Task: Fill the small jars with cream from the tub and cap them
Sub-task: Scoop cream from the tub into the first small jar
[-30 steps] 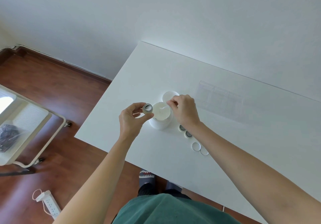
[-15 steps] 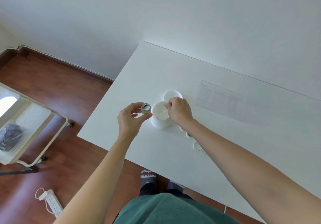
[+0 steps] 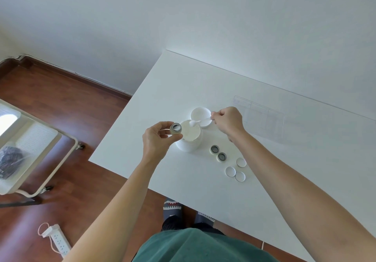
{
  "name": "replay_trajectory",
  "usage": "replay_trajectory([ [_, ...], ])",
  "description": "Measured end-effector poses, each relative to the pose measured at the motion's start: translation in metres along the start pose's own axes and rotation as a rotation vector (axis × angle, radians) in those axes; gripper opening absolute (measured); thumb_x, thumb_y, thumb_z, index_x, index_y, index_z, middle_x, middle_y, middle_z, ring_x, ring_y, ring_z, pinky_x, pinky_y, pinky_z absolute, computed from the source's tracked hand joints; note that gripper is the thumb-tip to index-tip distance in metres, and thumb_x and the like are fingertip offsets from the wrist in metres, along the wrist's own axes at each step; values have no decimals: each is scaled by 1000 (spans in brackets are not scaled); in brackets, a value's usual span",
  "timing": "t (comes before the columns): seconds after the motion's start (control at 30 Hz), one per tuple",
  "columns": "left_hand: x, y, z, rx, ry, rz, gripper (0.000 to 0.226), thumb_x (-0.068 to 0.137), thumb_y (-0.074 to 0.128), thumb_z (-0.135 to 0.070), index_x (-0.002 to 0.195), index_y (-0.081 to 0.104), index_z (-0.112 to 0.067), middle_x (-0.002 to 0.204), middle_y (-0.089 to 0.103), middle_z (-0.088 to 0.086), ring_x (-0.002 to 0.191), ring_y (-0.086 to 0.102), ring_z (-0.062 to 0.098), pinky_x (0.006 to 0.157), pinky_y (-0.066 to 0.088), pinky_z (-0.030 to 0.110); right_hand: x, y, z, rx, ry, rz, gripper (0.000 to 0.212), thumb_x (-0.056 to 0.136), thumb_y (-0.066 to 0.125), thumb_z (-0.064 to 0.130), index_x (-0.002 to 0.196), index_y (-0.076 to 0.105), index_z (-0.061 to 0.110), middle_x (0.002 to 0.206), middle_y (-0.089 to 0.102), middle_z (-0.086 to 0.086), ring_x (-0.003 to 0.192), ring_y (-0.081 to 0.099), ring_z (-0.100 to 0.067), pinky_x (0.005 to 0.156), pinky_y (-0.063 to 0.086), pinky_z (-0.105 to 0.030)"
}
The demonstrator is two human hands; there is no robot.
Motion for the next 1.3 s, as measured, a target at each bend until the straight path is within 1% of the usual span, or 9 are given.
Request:
replay_trajectory([
  [0.07, 2, 5, -1, 16, -8, 25, 32, 66, 90, -12, 93, 76, -23, 88, 77, -8, 78, 69, 8, 62, 47, 22, -2, -8, 5, 35, -27, -16, 30, 91, 57, 20, 71, 68, 2, 62, 61, 4, 51, 47, -6, 46, 34, -20],
  [0.17, 4, 13, -5, 34, -10, 63, 34, 64, 91, -14, 95, 76, -22, 89, 77, -9, 83, 70, 6, 73, 52, 23, -9, -15, 13, 102, -73, -19, 30, 92, 57, 22, 66, 65, 10, 61, 62, 7, 56, 51, -2, 51, 36, -18],
  [0.3, 6, 20, -12, 16, -2, 112, 33, 64, 91, -15, 92, 76, -24, 89, 77, -11, 85, 70, 5, 83, 55, 32, -18, -15, 19, 188, -130, 23, 23, 92, 60, 23, 76, 70, 11, 68, 68, 4, 69, 63, -8, 64, 43, -17],
  [0.47, 8, 22, -18, -4, -1, 138, 34, 63, 91, -16, 91, 76, -27, 88, 76, -15, 83, 69, 2, 85, 53, 36, -21, -15, 19, 187, -190, 20, 18, 92, 61, 21, 80, 72, 11, 70, 69, 0, 74, 65, -14, 64, 45, -20],
  [0.57, 9, 23, -20, -9, -4, 152, 35, 63, 91, -14, 92, 76, -27, 88, 76, -15, 83, 68, 1, 85, 53, 34, -21, -14, 17, 155, -208, 8, 19, 92, 61, 21, 81, 72, 10, 69, 69, 1, 72, 63, -13, 61, 44, -19],
  [0.67, 9, 23, -20, -10, -10, 165, 36, 63, 91, -12, 94, 76, -24, 89, 77, -13, 83, 69, 1, 84, 53, 32, -21, -14, 17, 135, -237, -2, 19, 92, 60, 21, 81, 72, 10, 70, 69, 1, 72, 62, -15, 63, 44, -19],
  [0.8, 8, 24, -21, -16, -12, 179, 36, 64, 91, -11, 95, 76, -23, 90, 77, -12, 83, 68, 2, 79, 51, 26, -23, -13, 17, 87, -283, -12, 18, 91, 61, 20, 81, 71, 10, 70, 70, 2, 66, 58, -12, 53, 39, -7],
  [1.07, 7, 23, -22, -52, -17, 195, 35, 64, 91, -8, 94, 77, -19, 97, 78, 0, 85, 67, 11, 90, 54, 45, -28, -15, 22, -6, -371, 3, 17, 92, 61, 17, 81, 70, 8, 73, 71, -1, 45, 47, 3, 46, 34, -6],
  [1.3, 5, 22, -21, -86, -21, 208, 36, 64, 91, -5, 96, 77, -16, 99, 78, 2, 85, 68, 13, 93, 54, 48, -33, -18, 27, -43, -426, 16, 15, 92, 60, 15, 83, 71, 8, 74, 70, 0, 50, 50, 11, 51, 36, -3],
])
Point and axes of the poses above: each hand's wrist, its own x-axis towards the middle knuckle, its own y-axis out of the palm, z = x × y, the point moved 3 cm from there along x, towards the middle knuckle
